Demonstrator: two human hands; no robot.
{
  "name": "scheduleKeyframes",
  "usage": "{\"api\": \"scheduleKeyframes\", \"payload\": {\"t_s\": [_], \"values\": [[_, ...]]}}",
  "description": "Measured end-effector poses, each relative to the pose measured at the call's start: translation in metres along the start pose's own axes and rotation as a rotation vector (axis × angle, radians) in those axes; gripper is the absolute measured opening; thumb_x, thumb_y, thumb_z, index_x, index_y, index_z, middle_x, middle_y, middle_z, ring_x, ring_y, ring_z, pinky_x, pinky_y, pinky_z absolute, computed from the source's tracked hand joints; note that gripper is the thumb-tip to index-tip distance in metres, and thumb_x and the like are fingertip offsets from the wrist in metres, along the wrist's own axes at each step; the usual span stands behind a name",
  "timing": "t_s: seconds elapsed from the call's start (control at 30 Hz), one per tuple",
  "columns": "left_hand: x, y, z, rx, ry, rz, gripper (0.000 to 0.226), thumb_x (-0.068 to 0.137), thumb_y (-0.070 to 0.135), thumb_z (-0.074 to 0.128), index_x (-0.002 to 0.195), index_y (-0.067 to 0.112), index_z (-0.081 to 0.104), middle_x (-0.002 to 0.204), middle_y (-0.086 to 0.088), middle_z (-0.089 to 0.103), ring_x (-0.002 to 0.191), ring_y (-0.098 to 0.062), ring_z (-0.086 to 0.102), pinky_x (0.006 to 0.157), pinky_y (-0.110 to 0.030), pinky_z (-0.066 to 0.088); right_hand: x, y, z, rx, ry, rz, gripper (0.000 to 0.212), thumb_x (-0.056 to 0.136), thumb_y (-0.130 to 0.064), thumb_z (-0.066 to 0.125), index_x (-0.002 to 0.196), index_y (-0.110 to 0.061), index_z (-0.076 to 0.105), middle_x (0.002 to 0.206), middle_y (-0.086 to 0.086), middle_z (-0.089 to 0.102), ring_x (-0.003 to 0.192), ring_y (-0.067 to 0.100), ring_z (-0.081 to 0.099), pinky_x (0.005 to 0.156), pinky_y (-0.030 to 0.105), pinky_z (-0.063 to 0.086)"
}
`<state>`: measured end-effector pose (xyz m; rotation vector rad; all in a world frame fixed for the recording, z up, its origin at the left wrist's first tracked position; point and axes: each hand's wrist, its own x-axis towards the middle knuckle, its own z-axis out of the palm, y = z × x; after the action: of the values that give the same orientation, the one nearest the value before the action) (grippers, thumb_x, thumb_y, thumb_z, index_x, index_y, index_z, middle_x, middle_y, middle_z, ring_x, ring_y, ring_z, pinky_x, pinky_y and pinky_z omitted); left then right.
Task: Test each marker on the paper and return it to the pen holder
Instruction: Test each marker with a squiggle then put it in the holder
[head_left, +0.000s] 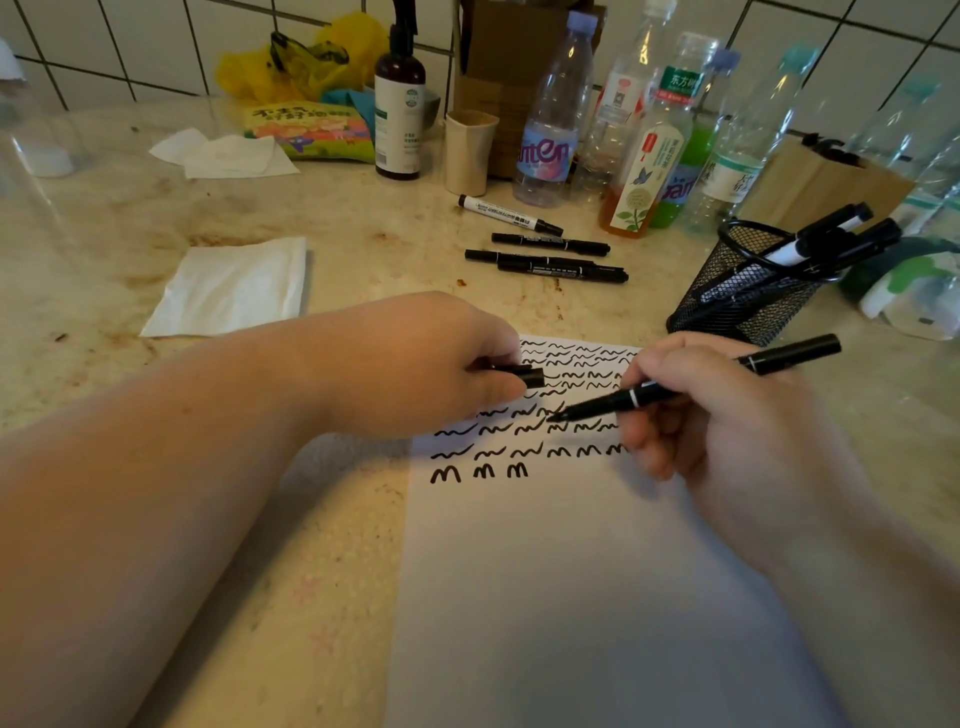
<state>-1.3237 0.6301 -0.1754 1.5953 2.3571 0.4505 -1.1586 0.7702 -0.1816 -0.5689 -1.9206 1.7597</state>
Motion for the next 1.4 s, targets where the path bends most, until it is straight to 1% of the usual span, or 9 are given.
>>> {"api": "scheduleKeyframes", "payload": {"t_s": [0.2,0.4,0.53,0.87,1.03,1.1,1.17,1.27,1.4], "values": [[-0.002,0.004,-0.002,-0.025,-0.006,-0.004,0.013,0.095,0.044,0.051,0.095,0.037,0.061,0.078,0.012,0.068,0.070,-0.002,0.058,0.063,-0.024,0.044,0.004,0.001,-0.003,0.037,0.080,-0.053,0.017,0.078,-0.020,0.063,0.063,-0.016,0.070,0.052,0.005,0.056,0.047,0.018,0.047,0.044,0.026,0.038],[-0.003,0.007,-0.003,-0.048,0.000,0.005,0.010,0.096,0.043,0.051,0.095,0.039,0.060,0.077,0.013,0.067,0.067,-0.002,0.057,0.060,-0.022,0.041,0.003,0.002,-0.003,0.063,0.025,-0.060,0.010,0.076,-0.019,0.066,0.066,-0.018,0.069,0.059,0.009,0.064,0.050,0.019,0.055,0.046,0.024,0.045],[-0.005,0.011,-0.005,-0.091,0.018,0.033,0.015,0.093,0.046,0.051,0.103,0.042,0.062,0.081,0.016,0.068,0.073,-0.003,0.060,0.066,-0.024,0.049,0.001,0.001,0.000,0.033,-0.036,-0.072,0.014,0.068,-0.021,0.082,0.073,-0.014,0.071,0.065,0.010,0.071,0.054,0.019,0.062,0.050,0.025,0.049],[-0.006,0.017,-0.007,-0.159,0.079,0.075,0.011,0.091,0.039,0.058,0.089,0.034,0.067,0.074,0.009,0.068,0.069,-0.008,0.062,0.063,-0.027,0.051,-0.001,0.002,0.002,0.026,-0.042,-0.166,0.019,0.062,-0.032,0.083,0.075,-0.020,0.078,0.072,0.016,0.075,0.060,0.025,0.070,0.059,0.031,0.054],[-0.005,0.014,-0.010,-0.239,0.066,0.072,0.010,0.090,0.038,0.060,0.082,0.037,0.067,0.075,0.020,0.068,0.063,-0.003,0.060,0.056,-0.019,0.045,0.001,0.002,0.002,0.019,-0.056,-0.180,0.015,0.068,-0.029,0.080,0.078,-0.017,0.077,0.071,0.014,0.074,0.060,0.023,0.068,0.058,0.028,0.053],[-0.002,0.013,-0.010,-0.198,0.043,0.055,0.006,0.090,0.041,0.060,0.086,0.040,0.065,0.076,0.024,0.067,0.065,0.003,0.059,0.055,-0.013,0.041,0.001,0.003,0.003,-0.057,-0.030,-0.200,0.018,0.073,-0.029,0.074,0.081,-0.013,0.075,0.064,0.008,0.071,0.055,0.016,0.063,0.053,0.020,0.048],[0.002,0.011,-0.006,-0.125,0.041,0.038,0.014,0.089,0.047,0.060,0.101,0.041,0.064,0.079,0.017,0.068,0.070,0.001,0.060,0.059,-0.016,0.043,0.002,0.002,0.004,-0.143,0.007,-0.220,0.026,0.075,-0.036,0.071,0.087,-0.014,0.075,0.058,0.002,0.065,0.052,0.012,0.058,0.050,0.016,0.044],[0.002,0.004,-0.002,-0.068,0.060,0.005,0.026,0.087,0.053,0.059,0.110,0.041,0.062,0.081,0.012,0.065,0.073,-0.003,0.059,0.064,-0.021,0.048,0.004,-0.003,0.000,-0.060,0.123,-0.192,0.027,0.081,-0.036,0.069,0.091,-0.012,0.076,0.060,0.001,0.062,0.056,0.014,0.056,0.052,0.020,0.045],[0.001,0.001,-0.001,-0.041,0.076,-0.007,0.023,0.086,0.054,0.059,0.104,0.041,0.065,0.080,0.015,0.064,0.071,-0.001,0.058,0.061,-0.017,0.044,0.009,-0.028,-0.020,0.027,0.273,-0.223,0.021,0.096,-0.023,0.060,0.091,-0.011,0.077,0.067,0.005,0.069,0.059,0.017,0.060,0.057,0.027,0.048]]}}
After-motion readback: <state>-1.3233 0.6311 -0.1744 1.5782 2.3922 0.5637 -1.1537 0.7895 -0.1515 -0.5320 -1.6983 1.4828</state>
